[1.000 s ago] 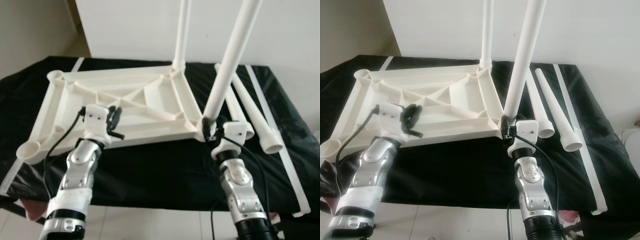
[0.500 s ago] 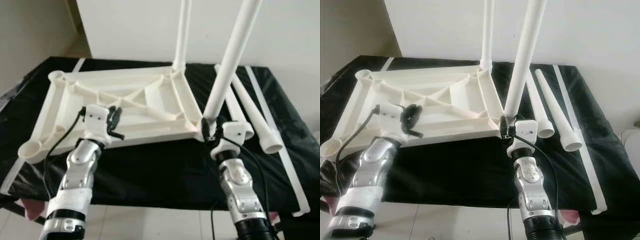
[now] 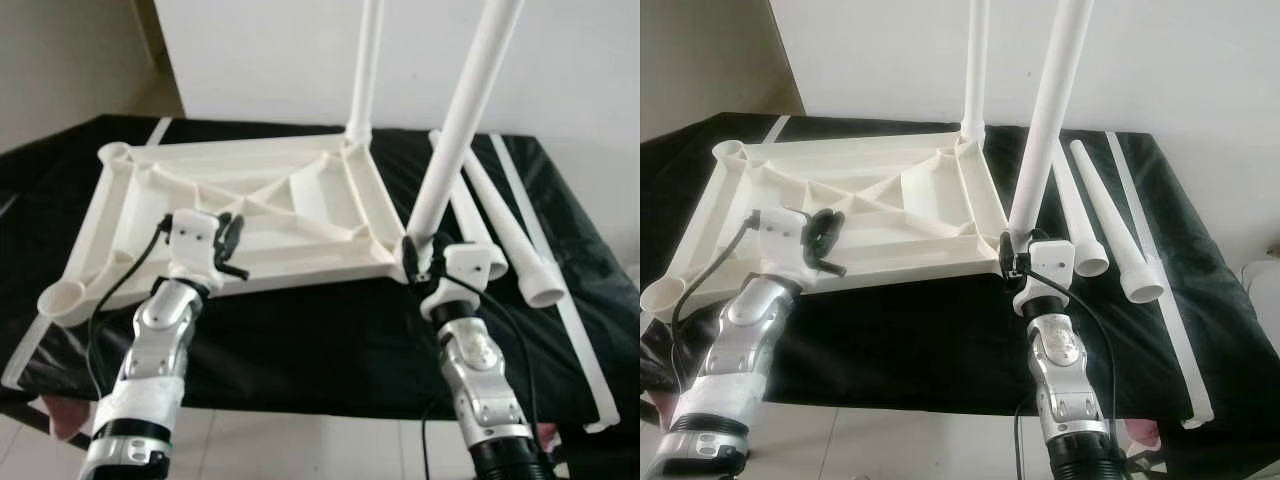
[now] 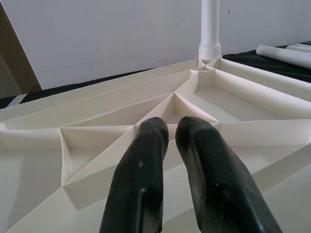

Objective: Building children table

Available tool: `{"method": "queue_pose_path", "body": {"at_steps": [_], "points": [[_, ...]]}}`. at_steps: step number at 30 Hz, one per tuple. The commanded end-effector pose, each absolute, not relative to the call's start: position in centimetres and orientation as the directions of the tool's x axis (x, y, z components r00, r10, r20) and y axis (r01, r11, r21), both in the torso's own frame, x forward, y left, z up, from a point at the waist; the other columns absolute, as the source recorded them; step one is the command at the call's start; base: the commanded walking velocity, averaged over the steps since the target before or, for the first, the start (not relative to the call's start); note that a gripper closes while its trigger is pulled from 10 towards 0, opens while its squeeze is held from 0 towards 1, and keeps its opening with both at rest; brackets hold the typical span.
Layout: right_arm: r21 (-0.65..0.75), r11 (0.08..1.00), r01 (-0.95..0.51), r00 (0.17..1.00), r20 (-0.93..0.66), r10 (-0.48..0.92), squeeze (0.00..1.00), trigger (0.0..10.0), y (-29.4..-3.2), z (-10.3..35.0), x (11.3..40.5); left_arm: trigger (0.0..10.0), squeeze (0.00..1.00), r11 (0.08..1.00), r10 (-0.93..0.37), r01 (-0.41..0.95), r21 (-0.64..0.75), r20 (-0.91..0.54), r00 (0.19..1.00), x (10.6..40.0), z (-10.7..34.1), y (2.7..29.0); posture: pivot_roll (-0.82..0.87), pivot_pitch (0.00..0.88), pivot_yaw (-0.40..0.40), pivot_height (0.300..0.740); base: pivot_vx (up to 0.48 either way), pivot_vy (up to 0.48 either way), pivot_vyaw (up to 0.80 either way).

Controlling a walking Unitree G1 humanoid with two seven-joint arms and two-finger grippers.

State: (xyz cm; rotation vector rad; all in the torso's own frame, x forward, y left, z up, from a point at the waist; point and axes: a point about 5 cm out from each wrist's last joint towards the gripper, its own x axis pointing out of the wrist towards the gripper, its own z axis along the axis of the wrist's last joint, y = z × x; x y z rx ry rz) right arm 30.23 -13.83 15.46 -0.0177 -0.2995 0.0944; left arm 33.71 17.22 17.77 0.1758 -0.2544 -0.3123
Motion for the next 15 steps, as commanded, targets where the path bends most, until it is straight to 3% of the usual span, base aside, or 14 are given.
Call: {"method": "queue_pose_path", "body": {"at_steps": [1,15], "points": [[-0.019,0.996,-0.093,0.954,0.283,0.094,0.00,10.0,-13.78,15.18,30.18,10.0,0.00,0.945,-0.290,0.244,0.218,0.216,0.932,33.64,17.68,17.53,-0.04,0.098,-0.030,0.740,0.000,0.000,0.00],[-0.006,0.996,-0.084,0.956,0.283,0.082,0.00,10.0,-13.72,15.20,30.25,10.0,0.00,0.948,-0.278,0.231,0.218,0.217,0.936,33.49,17.70,17.73,-0.03,0.115,-0.025,0.740,0.000,0.000,0.00]]}}
